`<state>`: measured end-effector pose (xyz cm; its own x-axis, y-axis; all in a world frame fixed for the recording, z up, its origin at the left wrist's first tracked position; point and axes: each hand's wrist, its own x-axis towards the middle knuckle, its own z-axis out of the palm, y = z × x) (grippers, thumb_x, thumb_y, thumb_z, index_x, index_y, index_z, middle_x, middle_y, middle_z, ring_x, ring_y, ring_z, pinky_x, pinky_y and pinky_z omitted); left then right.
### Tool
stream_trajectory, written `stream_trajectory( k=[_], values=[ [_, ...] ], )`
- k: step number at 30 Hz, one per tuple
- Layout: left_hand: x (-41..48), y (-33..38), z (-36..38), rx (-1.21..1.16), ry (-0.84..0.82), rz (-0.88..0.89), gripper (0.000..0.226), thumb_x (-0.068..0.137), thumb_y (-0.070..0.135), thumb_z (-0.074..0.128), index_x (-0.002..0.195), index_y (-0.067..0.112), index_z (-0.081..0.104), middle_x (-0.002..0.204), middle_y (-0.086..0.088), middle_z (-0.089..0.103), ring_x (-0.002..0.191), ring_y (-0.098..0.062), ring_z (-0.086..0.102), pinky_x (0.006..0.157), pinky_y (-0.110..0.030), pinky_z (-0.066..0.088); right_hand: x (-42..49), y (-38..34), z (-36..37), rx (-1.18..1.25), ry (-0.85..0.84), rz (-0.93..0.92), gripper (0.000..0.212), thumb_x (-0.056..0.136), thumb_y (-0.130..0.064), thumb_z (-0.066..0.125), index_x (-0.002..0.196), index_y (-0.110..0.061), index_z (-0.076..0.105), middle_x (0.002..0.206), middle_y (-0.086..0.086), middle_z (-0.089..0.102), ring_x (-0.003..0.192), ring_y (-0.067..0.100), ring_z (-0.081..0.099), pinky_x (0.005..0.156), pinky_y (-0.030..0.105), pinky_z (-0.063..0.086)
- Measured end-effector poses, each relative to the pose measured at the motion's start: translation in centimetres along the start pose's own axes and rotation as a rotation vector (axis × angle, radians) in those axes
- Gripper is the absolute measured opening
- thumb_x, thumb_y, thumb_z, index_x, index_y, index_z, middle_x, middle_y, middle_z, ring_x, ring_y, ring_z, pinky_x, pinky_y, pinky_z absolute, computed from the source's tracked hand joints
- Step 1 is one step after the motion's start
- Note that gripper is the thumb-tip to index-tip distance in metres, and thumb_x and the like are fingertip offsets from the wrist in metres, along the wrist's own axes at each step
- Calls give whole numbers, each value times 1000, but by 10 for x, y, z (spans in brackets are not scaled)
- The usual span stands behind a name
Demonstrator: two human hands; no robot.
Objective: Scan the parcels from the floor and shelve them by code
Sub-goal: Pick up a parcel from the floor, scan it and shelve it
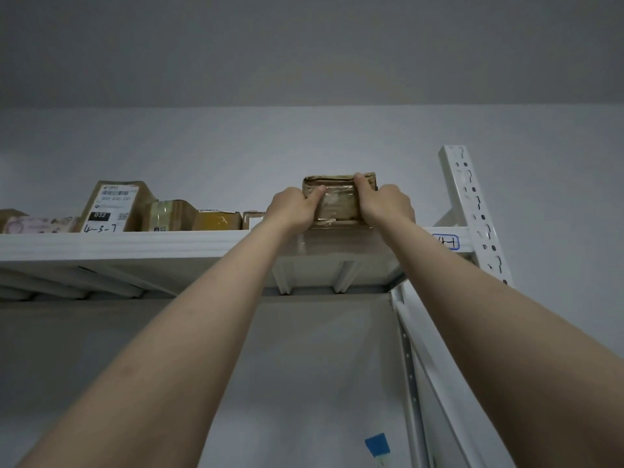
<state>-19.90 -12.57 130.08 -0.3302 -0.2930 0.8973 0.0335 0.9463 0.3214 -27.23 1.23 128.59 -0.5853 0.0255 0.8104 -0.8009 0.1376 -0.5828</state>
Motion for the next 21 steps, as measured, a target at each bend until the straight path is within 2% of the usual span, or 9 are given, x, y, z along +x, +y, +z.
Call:
stream_trajectory(
  k=[3,5,9,12,14,17,21],
  values=[
    [13,-9,12,42,5,-27,56,105,50,36,77,4,52,81,-11,56,86,-30,53,73,-31,35,14,7,10,-35,-30,-39,38,100,-43,40,106,-9,56,120,13,61,93,31,51,74,33,36],
    [21,-16,19,73,31,-42,53,104,47,42,69,8,46,77,-9,52,82,-30,52,68,-32,34,23,12,16,-69,-60,-39,27,97,-36,43,98,-10,52,116,12,61,89,30,51,72,33,36],
    [27,-26,30,138,134,-70,48,98,43,58,68,6,51,75,-8,49,75,-29,50,57,-33,30,33,20,27,-175,-34,-52,17,92,-29,51,94,-12,50,117,11,62,99,34,56,78,31,37],
    [25,-31,39,198,228,-77,39,94,31,65,65,11,48,77,-9,58,70,-28,53,51,-30,31,33,25,36,-263,-27,-78,12,93,-27,50,94,-15,50,114,7,60,103,31,55,85,33,33],
    [21,-31,43,228,279,-86,34,92,22,62,64,11,46,78,-8,58,70,-29,54,53,-30,33,34,28,45,-349,-16,-104,9,94,-24,46,93,-18,51,109,5,60,102,29,56,90,36,31],
    [14,-28,44,249,313,-88,33,94,21,56,65,11,45,76,-6,52,73,-29,51,62,-31,37,33,29,56,-434,13,-137,13,94,-24,41,91,-19,52,108,4,64,100,27,58,97,39,29],
    [3,-33,48,273,355,-21,36,97,27,50,65,10,47,82,-13,64,87,-33,61,74,-35,46,27,35,55,-509,31,-188,15,98,-28,38,93,-19,49,120,9,64,121,29,51,101,40,29]
  ],
)
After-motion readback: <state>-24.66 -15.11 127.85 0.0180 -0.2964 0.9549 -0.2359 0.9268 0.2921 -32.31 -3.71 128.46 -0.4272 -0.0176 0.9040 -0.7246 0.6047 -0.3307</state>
